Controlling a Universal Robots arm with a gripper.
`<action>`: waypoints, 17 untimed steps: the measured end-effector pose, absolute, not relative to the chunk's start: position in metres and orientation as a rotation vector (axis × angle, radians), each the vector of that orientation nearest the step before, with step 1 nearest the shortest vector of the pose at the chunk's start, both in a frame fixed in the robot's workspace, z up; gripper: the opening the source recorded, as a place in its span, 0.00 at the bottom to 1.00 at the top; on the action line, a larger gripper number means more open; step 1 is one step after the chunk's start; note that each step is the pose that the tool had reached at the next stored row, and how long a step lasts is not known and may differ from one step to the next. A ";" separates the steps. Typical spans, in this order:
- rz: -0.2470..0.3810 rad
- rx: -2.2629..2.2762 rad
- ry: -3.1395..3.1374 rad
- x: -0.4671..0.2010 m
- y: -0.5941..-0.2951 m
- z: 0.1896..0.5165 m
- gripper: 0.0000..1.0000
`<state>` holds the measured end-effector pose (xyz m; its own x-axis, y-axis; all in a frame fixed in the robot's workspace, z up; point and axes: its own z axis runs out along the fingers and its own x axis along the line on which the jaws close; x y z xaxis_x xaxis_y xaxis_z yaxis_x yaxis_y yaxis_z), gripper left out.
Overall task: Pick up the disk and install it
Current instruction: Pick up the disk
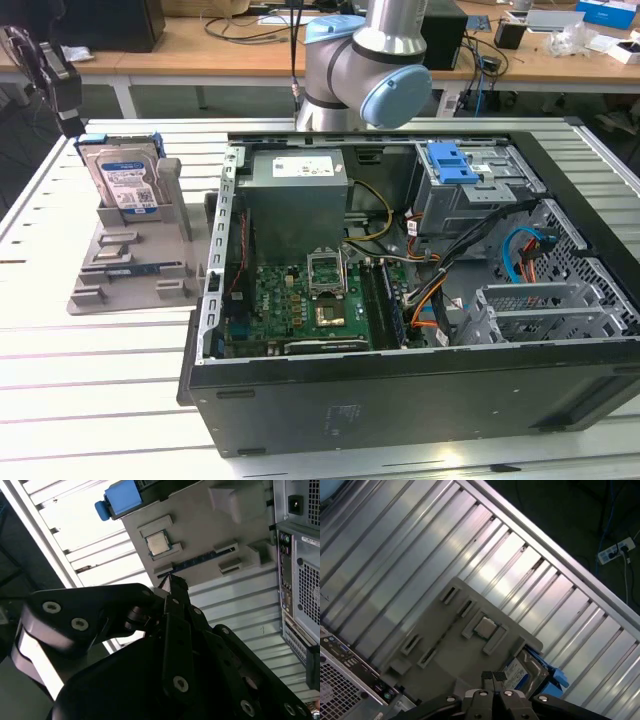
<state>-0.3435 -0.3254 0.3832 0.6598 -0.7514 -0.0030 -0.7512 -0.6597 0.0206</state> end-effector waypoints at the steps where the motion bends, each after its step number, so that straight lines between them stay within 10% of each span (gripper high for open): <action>1: -0.017 2.851 -1.278 -0.343 -0.325 0.383 0.11; 17: -0.017 2.863 -1.249 -0.344 -0.325 0.383 0.11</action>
<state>-0.3436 -0.3253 0.3830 0.6800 -0.7332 -0.0030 -0.7330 -0.6799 0.0206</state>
